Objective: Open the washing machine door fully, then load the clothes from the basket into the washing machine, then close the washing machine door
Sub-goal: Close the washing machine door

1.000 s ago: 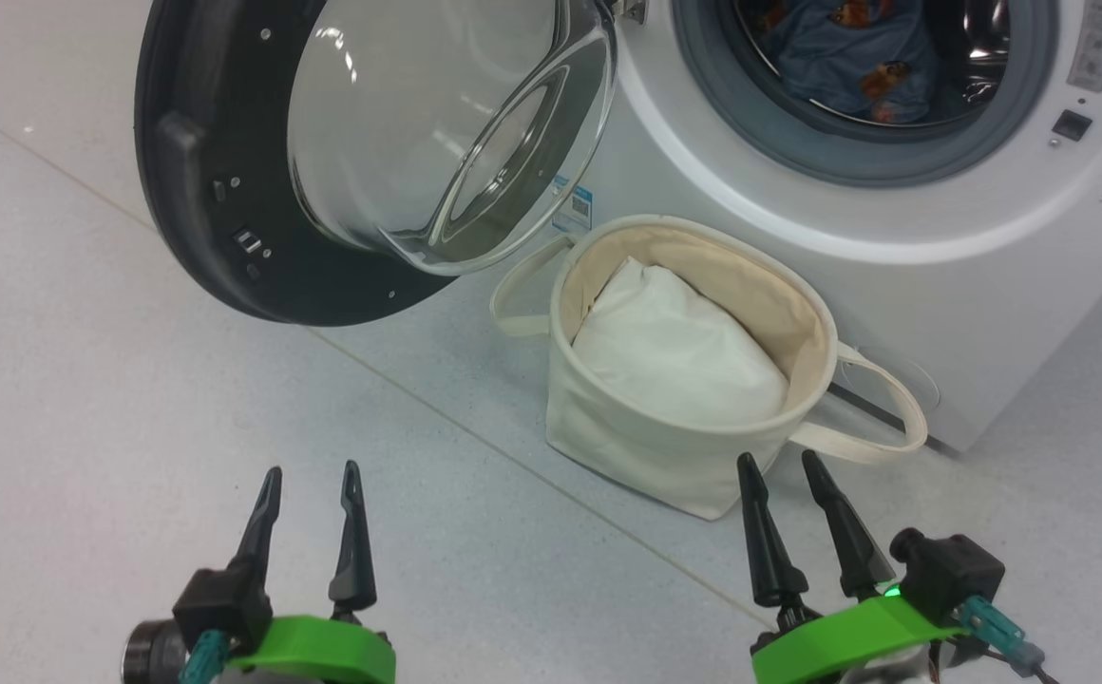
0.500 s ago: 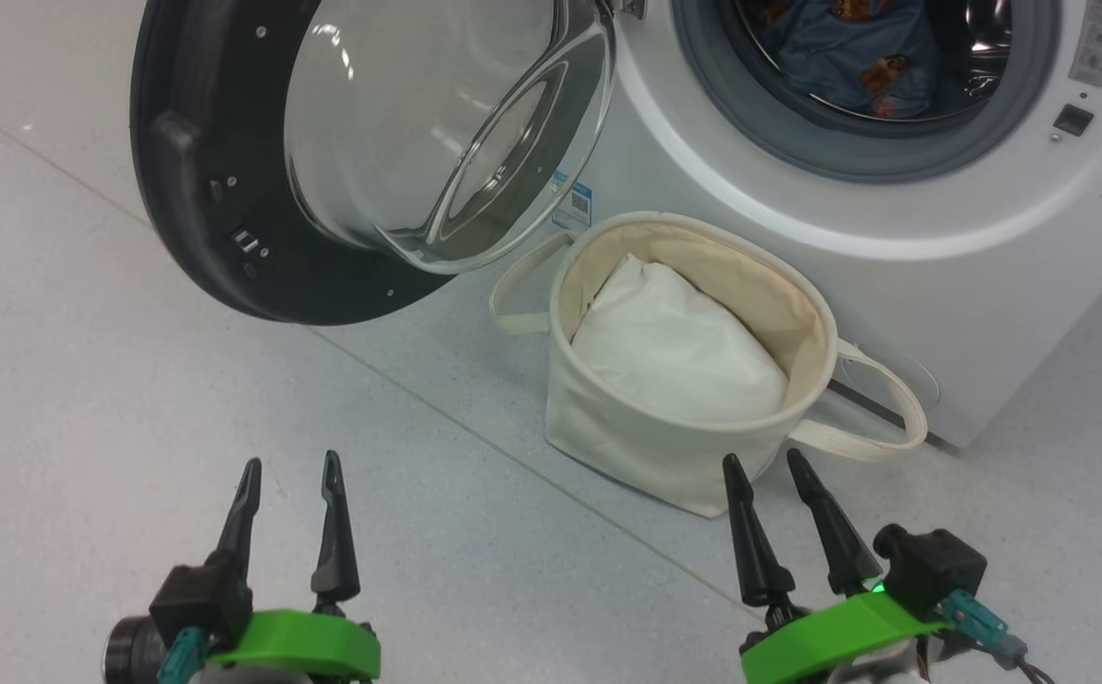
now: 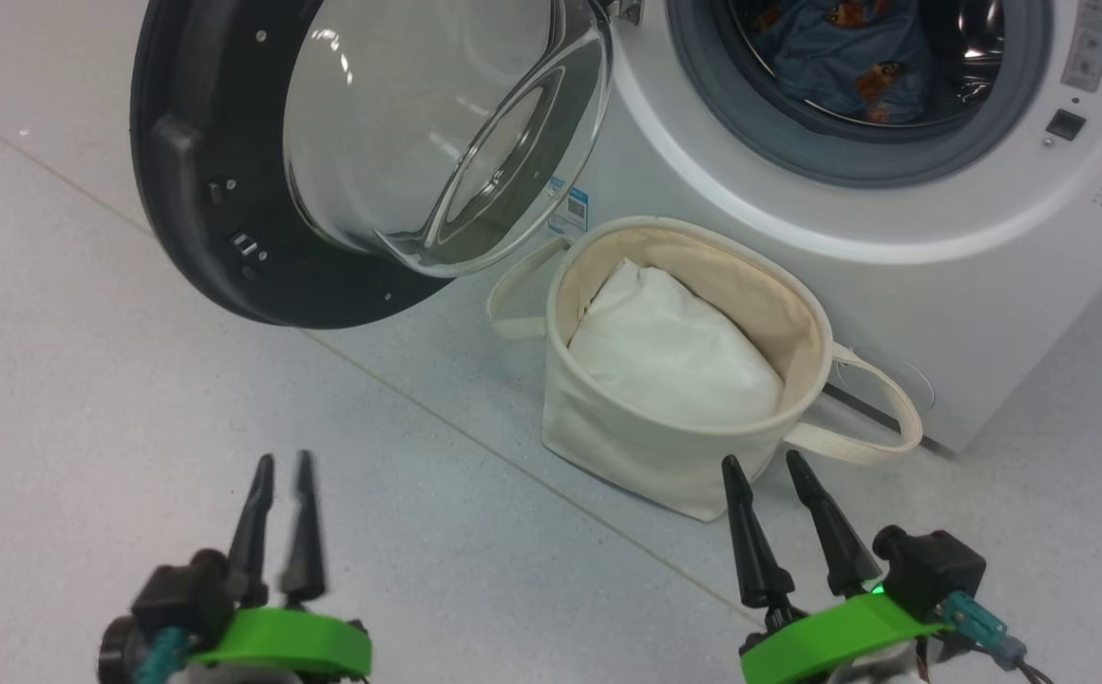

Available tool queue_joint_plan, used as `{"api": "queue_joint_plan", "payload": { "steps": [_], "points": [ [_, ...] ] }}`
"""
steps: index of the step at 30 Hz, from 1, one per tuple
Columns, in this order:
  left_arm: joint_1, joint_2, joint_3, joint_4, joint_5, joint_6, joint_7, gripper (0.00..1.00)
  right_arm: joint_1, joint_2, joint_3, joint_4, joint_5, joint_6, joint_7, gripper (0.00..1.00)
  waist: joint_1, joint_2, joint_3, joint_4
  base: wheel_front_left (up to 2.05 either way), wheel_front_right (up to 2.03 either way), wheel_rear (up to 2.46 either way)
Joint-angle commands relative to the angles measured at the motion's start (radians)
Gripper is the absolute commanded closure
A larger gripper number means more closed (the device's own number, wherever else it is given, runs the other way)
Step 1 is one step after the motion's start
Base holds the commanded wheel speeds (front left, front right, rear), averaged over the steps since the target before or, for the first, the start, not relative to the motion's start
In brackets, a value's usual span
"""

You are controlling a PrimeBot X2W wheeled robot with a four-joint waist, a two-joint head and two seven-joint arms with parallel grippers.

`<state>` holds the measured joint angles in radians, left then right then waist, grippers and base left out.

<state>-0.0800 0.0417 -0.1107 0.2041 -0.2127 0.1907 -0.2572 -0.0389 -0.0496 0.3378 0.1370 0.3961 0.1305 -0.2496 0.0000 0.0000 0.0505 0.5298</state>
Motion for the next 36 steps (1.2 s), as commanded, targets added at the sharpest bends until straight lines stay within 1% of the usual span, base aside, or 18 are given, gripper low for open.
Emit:
{"api": "queue_joint_plan", "payload": {
  "steps": [1, 4, 6, 8, 9, 13, 15, 16, 18, 19, 22, 25, 28, 31, 33, 36],
  "points": [
    [-0.018, 0.009, 0.044, -0.04, -0.018, -0.005, -0.005, 1.0, -0.025, -0.001, 0.018, -0.031, -0.002, 0.0, -0.012, 0.0, 0.0, 0.0, 0.0, 0.0, 0.0, 0.0, 0.0],
    [-0.021, 0.009, 0.09, -0.076, -0.084, -0.035, -0.005, 1.0, -0.022, -0.001, 0.011, -0.034, -0.002, 0.0, -0.012, 0.0, 0.0, 0.0, 0.004, 0.001, 0.0, 0.0, 0.0],
    [-0.025, 0.009, 0.131, -0.101, -0.11, -0.052, -0.005, 1.0, -0.021, -0.001, 0.009, -0.034, -0.003, 0.0, -0.012, 0.0, 0.0, 0.0, 0.008, 0.001, 0.0, 0.0, 0.0],
    [-0.031, 0.009, 0.171, -0.115, -0.137, -0.078, -0.005, 1.0, -0.021, -0.001, 0.008, -0.034, -0.004, 0.0, -0.012, 0.0, 0.0, 0.0, 0.013, 0.002, 0.0, 0.0, 0.0],
    [-0.048, 0.009, 0.219, -0.127, -0.169, -0.11, -0.005, 1.0, -0.023, -0.001, 0.004, -0.034, -0.008, 0.0, -0.012, 0.0, 0.0, 0.0, 0.02, 0.002, 0.0, 0.0, 0.0],
    [-0.103, 0.009, 0.324, -0.141, -0.237, -0.218, -0.005, 1.0, -0.029, -0.001, -0.005, -0.033, -0.018, 0.0, -0.012, 0.0, 0.0, 0.0, 0.032, 0.004, 0.0, 0.0, 0.0],
    [-0.147, 0.009, 0.402, -0.126, -0.274, -0.257, -0.005, 1.0, -0.033, -0.001, -0.007, -0.031, -0.023, 0.0, -0.012, 0.0, 0.0, 0.0, 0.04, 0.004, 0.0, 0.0, 0.0],
    [-0.174, 0.011, 0.438, -0.109, -0.306, -0.274, -0.005, 1.0, -0.035, -0.001, -0.007, -0.029, -0.027, 0.0, -0.012, 0.0, 0.0, 0.0, 0.045, 0.004, 0.0, 0.0, 0.0],
    [-0.235, 0.036, 0.482, -0.056, -0.4, -0.299, -0.001, 1.0, -0.038, -0.001, -0.008, -0.029, -0.035, 0.0, -0.012, 0.0, 0.0, 0.0, 0.058, 0.004, 0.0, 0.0, 0.0],
    [-0.27, 0.056, 0.498, -0.029, -0.457, -0.307, 0.013, 1.0, -0.039, -0.001, -0.011, -0.029, -0.04, 0.0, -0.012, 0.0, 0.0, 0.0, 0.065, 0.004, 0.0, 0.0, 0.0],
    [-0.368, 0.146, 0.533, 0.063, -0.606, -0.318, 0.099, 1.0, -0.045, -0.001, -0.015, -0.027, -0.056, 0.0, -0.012, 0.0, 0.0, 0.0, 0.092, -0.007, 0.0, 0.0, 0.0],
    [-0.474, 0.231, 0.545, 0.152, -0.765, -0.321, 0.186, 1.0, -0.057, -0.001, -0.02, -0.017, -0.078, 0.0, -0.012, 0.0, 0.0, 0.0, 0.126, -0.02, 0.0, 0.0, 0.0],
    [-0.577, 0.297, 0.579, 0.29, -0.902, -0.321, 0.25, 1.0, -0.079, -0.001, -0.016, 0.0, -0.109, 0.0, -0.012, 0.0, 0.0, 0.0, 0.164, -0.04, 0.0, 0.0, 0.0],
    [-0.671, 0.354, 0.621, 0.44, -0.988, -0.321, 0.279, 1.0, -0.1, -0.001, -0.016, 0.01, -0.129, 0.0, -0.012, 0.0, 0.0, 0.0, 0.194, -0.065, 0.0, 0.0, 0.0],
    [-0.721, 0.381, 0.643, 0.54, -1.029, -0.321, 0.297, 1.0, -0.108, -0.002, -0.017, 0.019, -0.141, 0.0, -0.012, 0.0, 0.0, 0.0, 0.205, -0.081, 0.0, 0.0, 0.0],
    [-0.772, 0.426, 0.655, 0.668, -1.052, -0.321, 0.311, 1.0, -0.113, -0.006, -0.011, 0.029, -0.149, 0.0, -0.012, 0.0, 0.0, 0.0, 0.21, -0.111, 0.0, 0.0, 0.0]
  ]
}}
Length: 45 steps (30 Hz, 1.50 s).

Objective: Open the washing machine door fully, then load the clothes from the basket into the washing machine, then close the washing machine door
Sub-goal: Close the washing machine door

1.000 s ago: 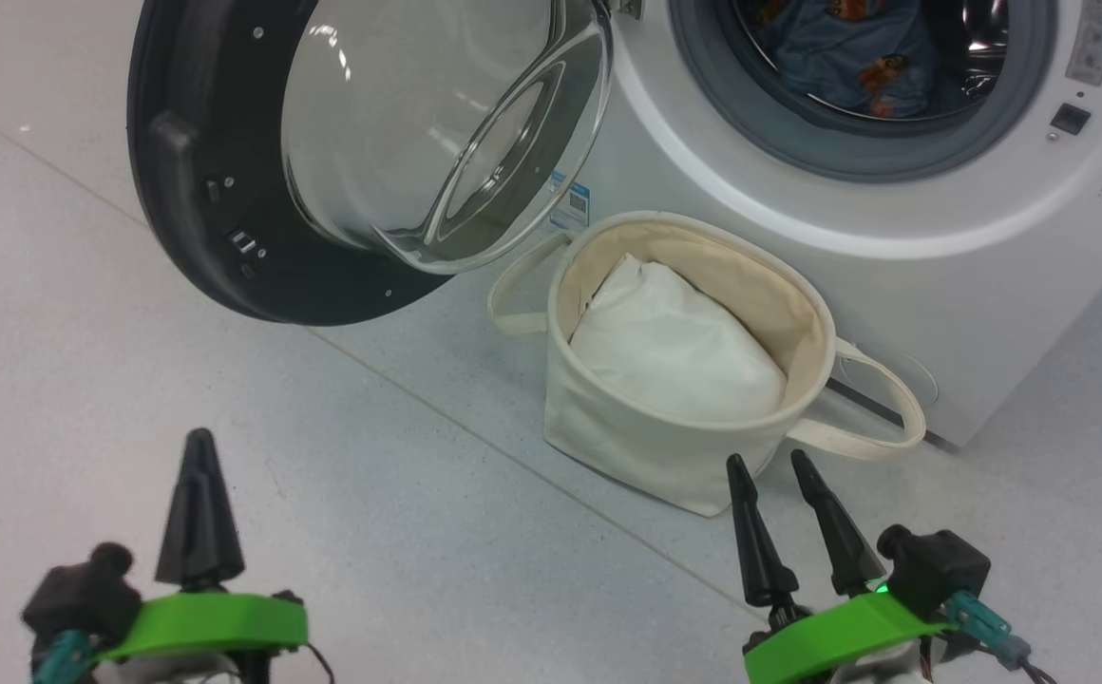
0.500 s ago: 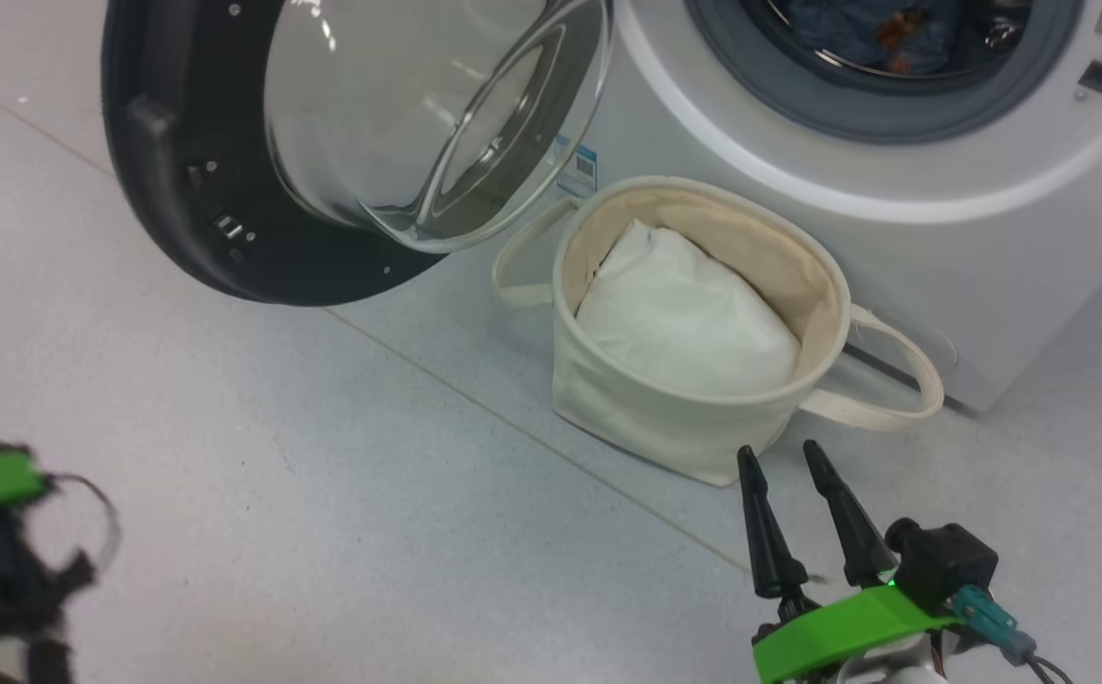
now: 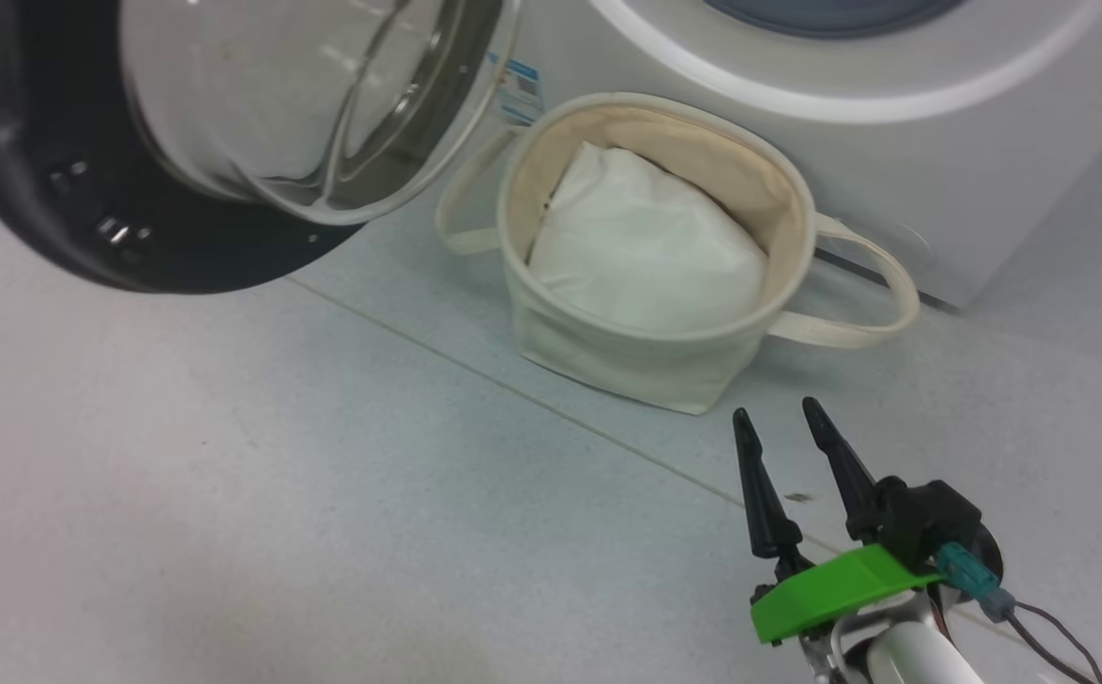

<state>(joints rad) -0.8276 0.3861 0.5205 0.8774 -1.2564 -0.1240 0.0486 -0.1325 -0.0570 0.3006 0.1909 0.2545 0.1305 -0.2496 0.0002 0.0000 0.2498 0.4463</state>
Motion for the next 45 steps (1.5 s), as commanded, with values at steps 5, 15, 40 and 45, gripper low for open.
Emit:
{"api": "queue_joint_plan", "payload": {
  "steps": [5, 15, 40, 45],
  "points": [
    [-0.073, 0.122, 0.052, 0.066, -0.059, -0.007, 0.023, 1.0, -0.027, -0.002, 0.027, -0.028, -0.008, 0.0, -0.012, 0.0, -0.0002, 0.0, 0.02, -0.074, 0.0, 0.0, 0.0],
    [-0.078, 0.161, 0.034, 0.1, -0.112, -0.007, 0.119, 1.0, -0.028, -0.013, 0.018, -0.032, -0.014, 0.0, -0.012, 0.0, -0.0002, 0.0, 0.032, -0.165, 0.0, 0.0, 0.0],
    [-0.02, 0.127, -0.113, 0.043, -0.15, -0.007, 0.336, 1.0, -0.012, -0.011, 0.028, -0.032, 0.0, 0.0, -0.012, 0.0, -0.0002, 0.0, -0.008, -0.225, 0.0, 0.0, 0.0],
    [-0.003, 0.105, -0.165, 0.02, -0.182, -0.007, 0.504, 1.0, 0.004, -0.002, 0.034, -0.02, 0.013, 0.0, -0.012, 0.0, -0.0002, 0.0, -0.053, -0.208, 0.0, 0.0, 0.0]
  ]
}}
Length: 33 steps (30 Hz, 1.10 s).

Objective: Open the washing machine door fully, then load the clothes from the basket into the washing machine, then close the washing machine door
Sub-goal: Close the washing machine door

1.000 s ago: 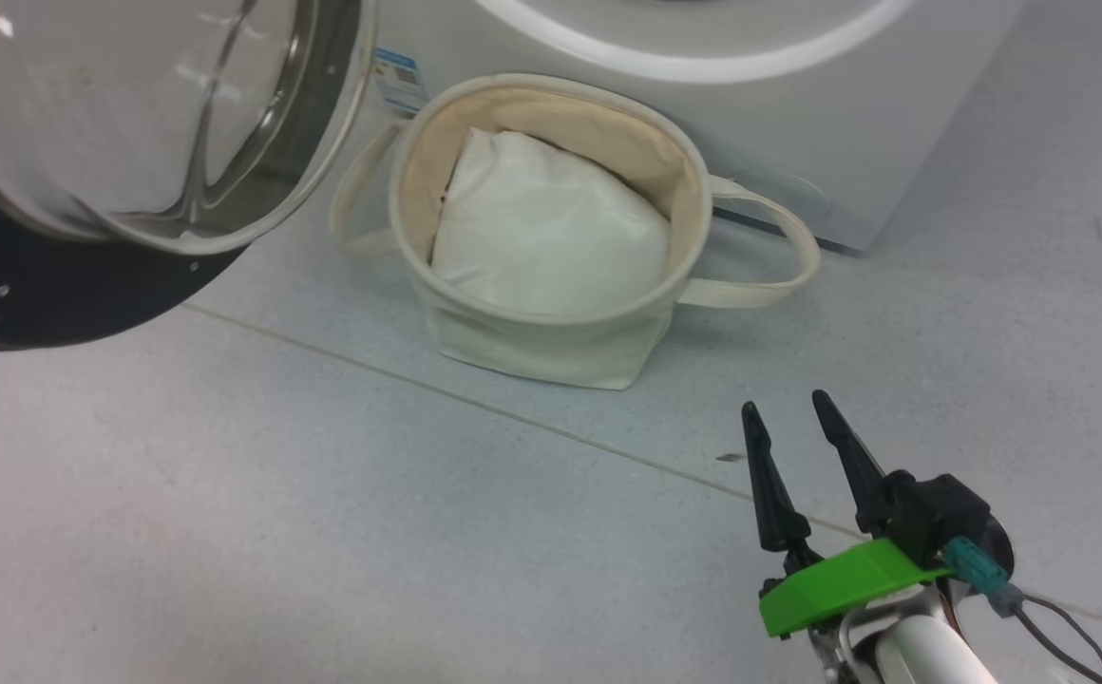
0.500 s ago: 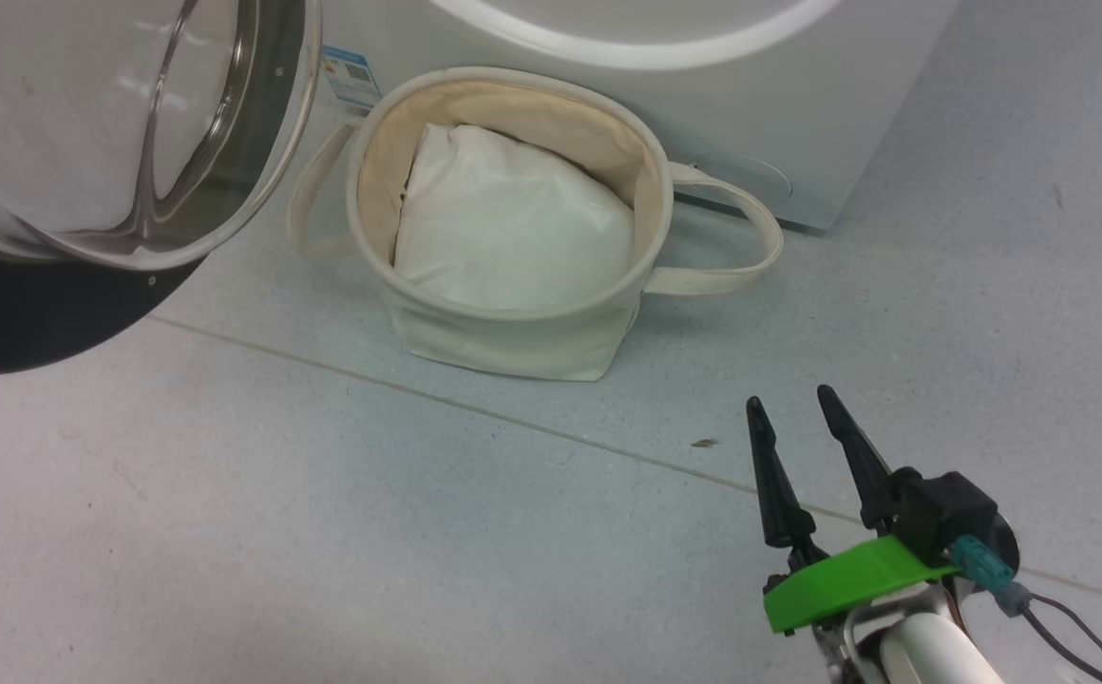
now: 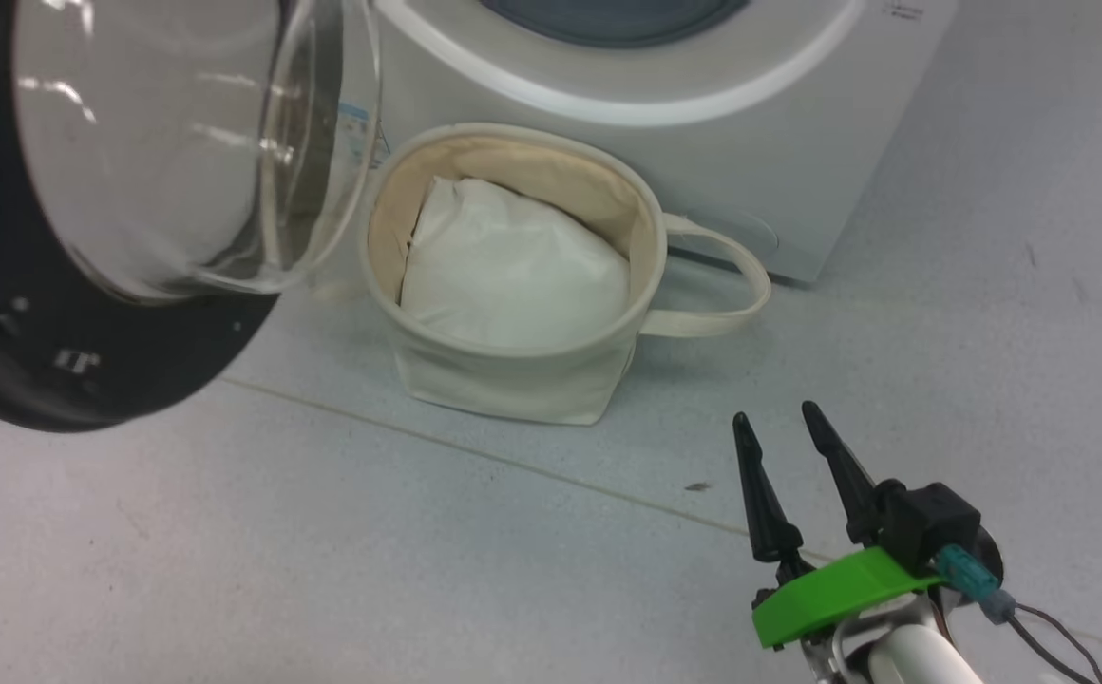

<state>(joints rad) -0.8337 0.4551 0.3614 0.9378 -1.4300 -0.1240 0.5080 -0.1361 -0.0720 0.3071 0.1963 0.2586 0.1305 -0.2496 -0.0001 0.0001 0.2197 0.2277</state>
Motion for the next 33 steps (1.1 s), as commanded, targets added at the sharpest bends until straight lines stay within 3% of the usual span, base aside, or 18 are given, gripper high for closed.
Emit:
{"api": "queue_joint_plan", "payload": {
  "steps": [1, 9, 21, 33],
  "points": [
    [0.003, 0.036, -0.006, -0.04, -0.009, -0.007, 0.044, 1.0, 0.008, 0.013, 0.027, -0.025, 0.009, 0.0, -0.012, 0.0, 0.0001, -0.0001, -0.023, 0.011, 0.0, 0.0, 0.0],
    [0.036, 0.006, -0.094, -0.092, 0.002, -0.007, 0.189, 1.0, 0.031, 0.021, 0.04, -0.022, 0.033, 0.0, -0.012, 0.0, 0.0001, -0.0001, -0.096, 0.034, 0.0, 0.0, 0.0],
    [0.176, -0.122, -0.192, -0.276, -0.034, -0.007, 0.298, 1.0, 0.078, 0.022, 0.056, -0.03, 0.101, 0.0, -0.012, 0.0, 0.0001, -0.0001, -0.182, 0.027, 0.0, 0.0, 0.0],
    [0.23, -0.201, -0.246, -0.386, -0.012, -0.007, 0.231, 1.0, 0.064, 0.022, 0.055, -0.041, 0.107, 0.0, -0.012, 0.0, 0.0001, -0.0001, -0.158, -0.033, 0.0, 0.0, 0.0]
  ]
}}
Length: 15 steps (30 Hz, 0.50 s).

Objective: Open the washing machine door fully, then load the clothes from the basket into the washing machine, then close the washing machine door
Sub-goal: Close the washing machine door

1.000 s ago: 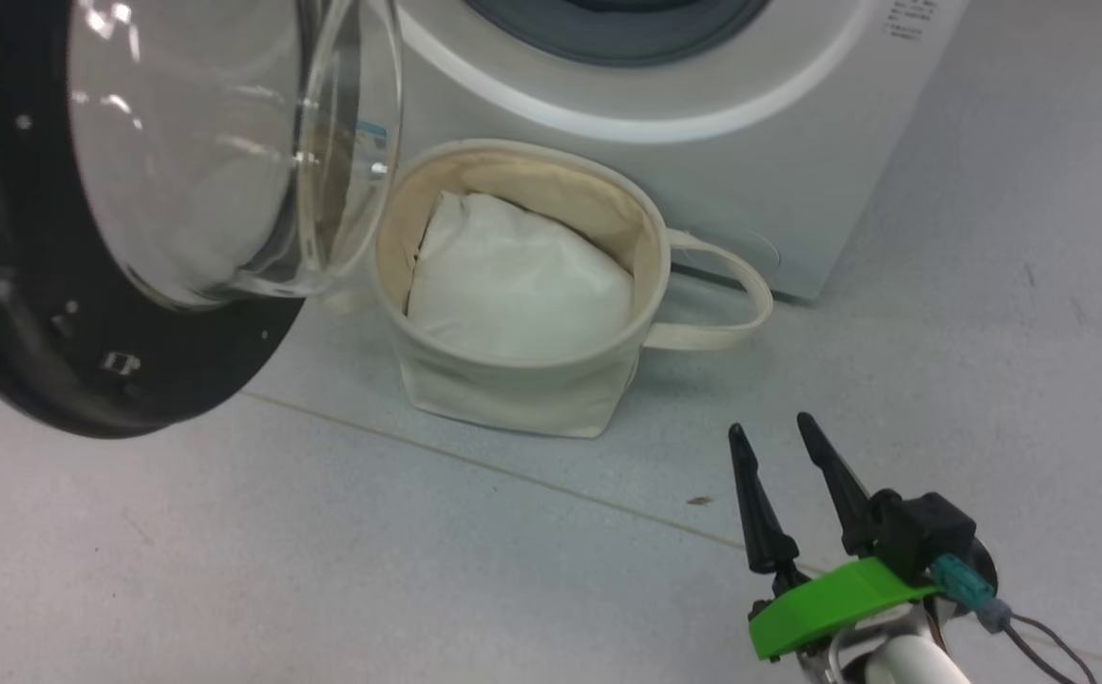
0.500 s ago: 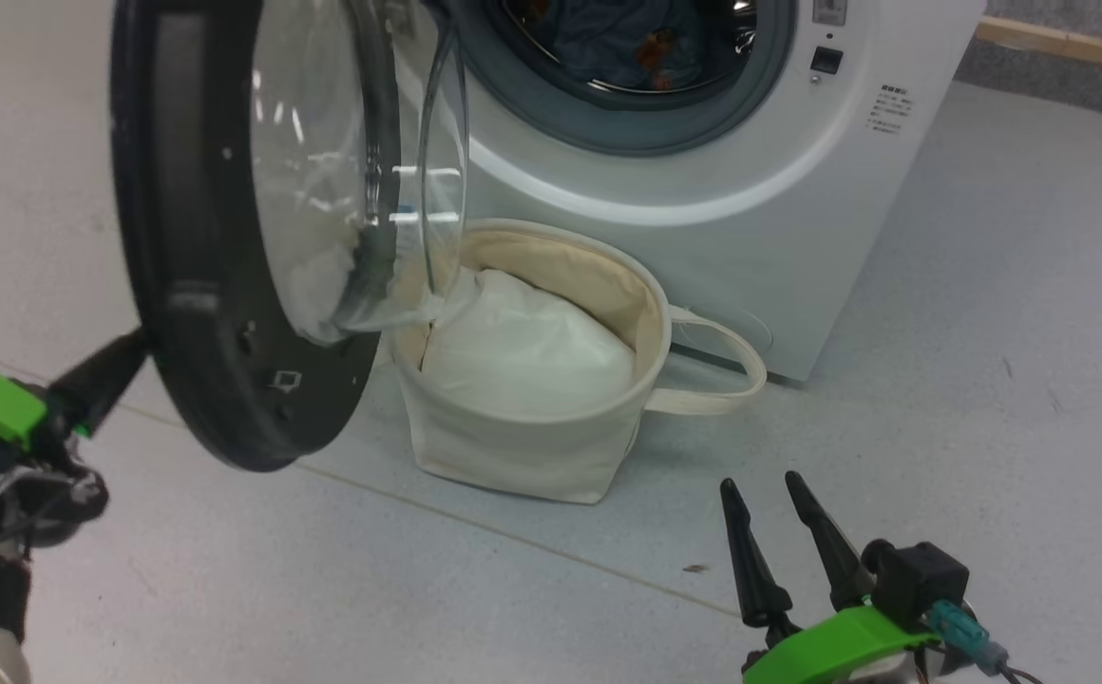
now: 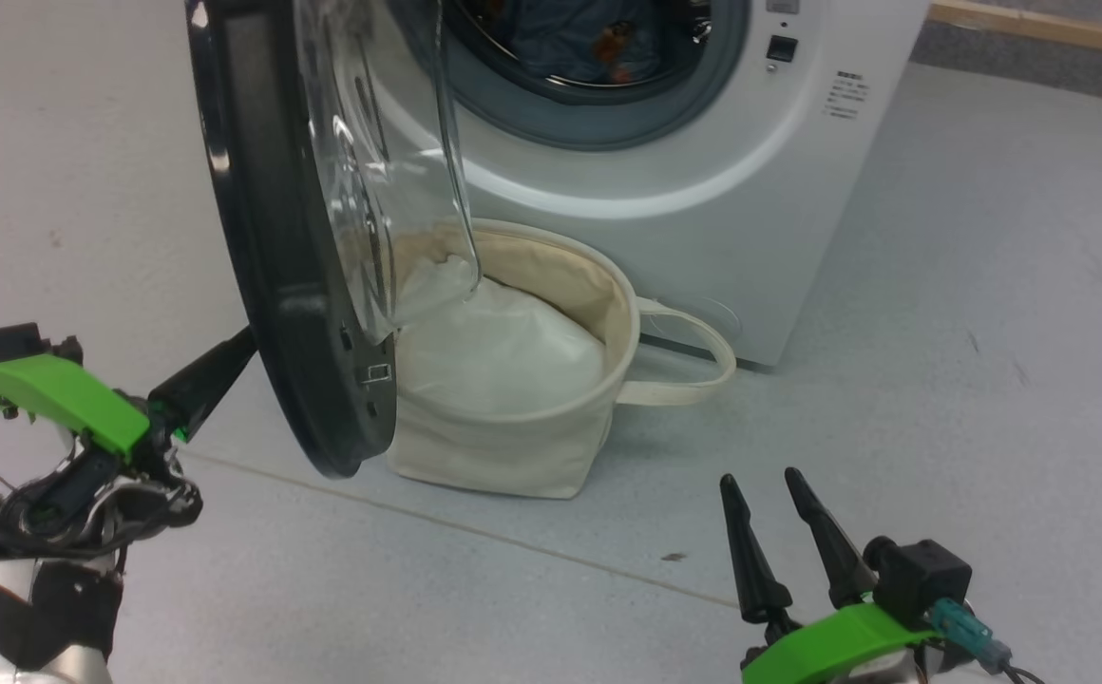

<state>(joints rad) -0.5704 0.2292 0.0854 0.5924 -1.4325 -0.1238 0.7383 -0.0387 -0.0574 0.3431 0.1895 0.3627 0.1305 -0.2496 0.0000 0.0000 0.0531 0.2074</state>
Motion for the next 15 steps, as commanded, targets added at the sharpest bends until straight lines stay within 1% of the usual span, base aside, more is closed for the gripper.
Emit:
{"api": "queue_joint_plan", "payload": {
  "steps": [1, 12, 13, 15],
  "points": [
    [-0.035, 0.02, 0.028, -0.044, -0.013, -0.007, -0.003, 1.0, -0.036, 0.007, 0.017, -0.035, 0.004, 0.0, -0.012, 0.0, 0.0, 0.0, 0.013, -0.022, 0.0, 0.0, 0.0],
    [-0.077, -0.053, 0.019, -0.058, -0.074, -0.007, -0.027, 1.0, -0.064, 0.007, 0.001, -0.045, 0.002, 0.0, -0.012, 0.0, 0.0, 0.0, 0.067, -0.131, 0.0, 0.0, 0.0],
    [-0.077, -0.053, 0.019, -0.058, -0.074, -0.007, -0.027, 1.0, -0.064, 0.007, 0.001, -0.045, 0.002, 0.0, -0.012, 0.0, 0.0, 0.0, 0.067, -0.131, 0.0, 0.0, 0.0],
    [-0.087, -0.062, 0.016, -0.058, -0.077, -0.007, -0.034, 1.0, -0.07, 0.007, -0.001, -0.046, 0.001, 0.0, -0.012, 0.0, 0.0, 0.0, 0.077, -0.152, 0.0, 0.0, 0.0]
  ]
}}
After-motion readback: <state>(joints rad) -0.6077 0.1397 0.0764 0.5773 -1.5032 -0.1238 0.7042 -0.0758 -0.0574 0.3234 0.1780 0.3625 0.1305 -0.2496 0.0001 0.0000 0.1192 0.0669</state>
